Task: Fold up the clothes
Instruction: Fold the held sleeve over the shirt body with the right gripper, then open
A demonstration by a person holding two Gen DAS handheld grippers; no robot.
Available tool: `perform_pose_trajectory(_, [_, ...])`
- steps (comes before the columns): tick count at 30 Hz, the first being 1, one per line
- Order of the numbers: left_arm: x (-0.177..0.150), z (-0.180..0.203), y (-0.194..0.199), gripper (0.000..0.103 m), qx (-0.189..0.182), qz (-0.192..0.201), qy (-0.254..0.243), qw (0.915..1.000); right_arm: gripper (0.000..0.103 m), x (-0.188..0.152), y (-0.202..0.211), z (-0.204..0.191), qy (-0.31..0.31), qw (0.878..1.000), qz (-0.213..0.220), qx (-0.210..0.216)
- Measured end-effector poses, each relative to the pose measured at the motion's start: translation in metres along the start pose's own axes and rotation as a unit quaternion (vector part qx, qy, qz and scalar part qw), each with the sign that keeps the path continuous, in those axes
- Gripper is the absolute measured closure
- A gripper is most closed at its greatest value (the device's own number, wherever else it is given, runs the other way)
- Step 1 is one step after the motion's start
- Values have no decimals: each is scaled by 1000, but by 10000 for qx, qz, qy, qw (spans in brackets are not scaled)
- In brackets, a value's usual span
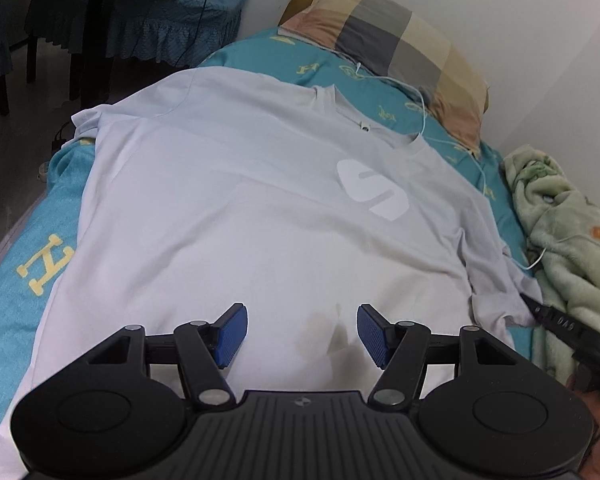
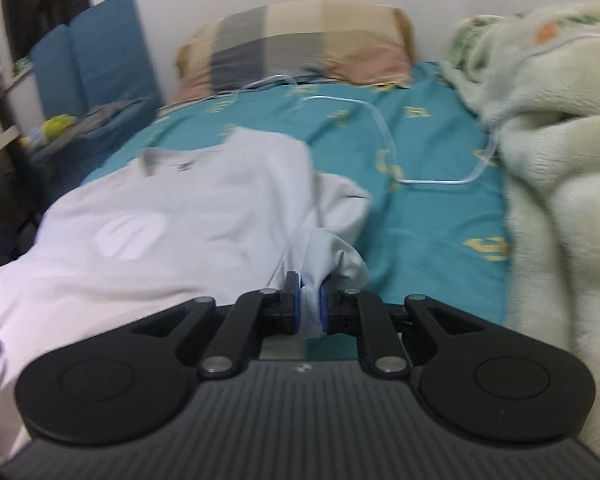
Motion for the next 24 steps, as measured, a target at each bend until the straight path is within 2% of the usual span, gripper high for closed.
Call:
perform_pose_trajectory(3, [-3,0,-5,39,105,2,-93,9999,89,-3,-5,-25,-278,9983,14,515])
perform_pose_trajectory(7, [-6,1,-11,39,148,-53,-113,9998,88,5,-2,-22,-425,9981,140,423])
perform_pose_trajectory(9, [-6,2,-13,39,140,-59,-129,9998,84,9,3,-17,-647,9962,326,477])
perform_pose_trajectory(10, [-7,3,-13,39,136,-60,-145,9998,79,11,5,-16,-709,9955,394,500])
perform_pose_trajectory(12, [-7,5,-13,39,121,-50,-174,9998,78,11,2,-16,-797,9938,447,629])
perform_pose_trajectory(15, [-8,6,-11,39,85,-27,-164,9998,78,6,-10,-37,-543,9929,483,937])
perform_pose_trajectory(18, [-8,6,-10,39,57,-8,-139,9999,78,-4,-32,-70,206,9932,366,1084])
perform_pose_trajectory(23, [-9,4,-11,39,94,21,-148,9998,78,-30,-60,-101,390,9889,-104,1430])
perform_pose_trajectory(24, [-9,4,-11,39,100,23,-148,9998,78,-28,-57,-103,379,9888,-53,1445])
Point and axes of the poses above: each gripper's, at about its wrist camera, not at the fingertips, and y roughly against the way its jaws point, z to its right, x to its top, the point moved 10 cm from there along -y, roughly the way its jaws point, and after that the axes turned 14 degrees about x, right-handed, at the moved point
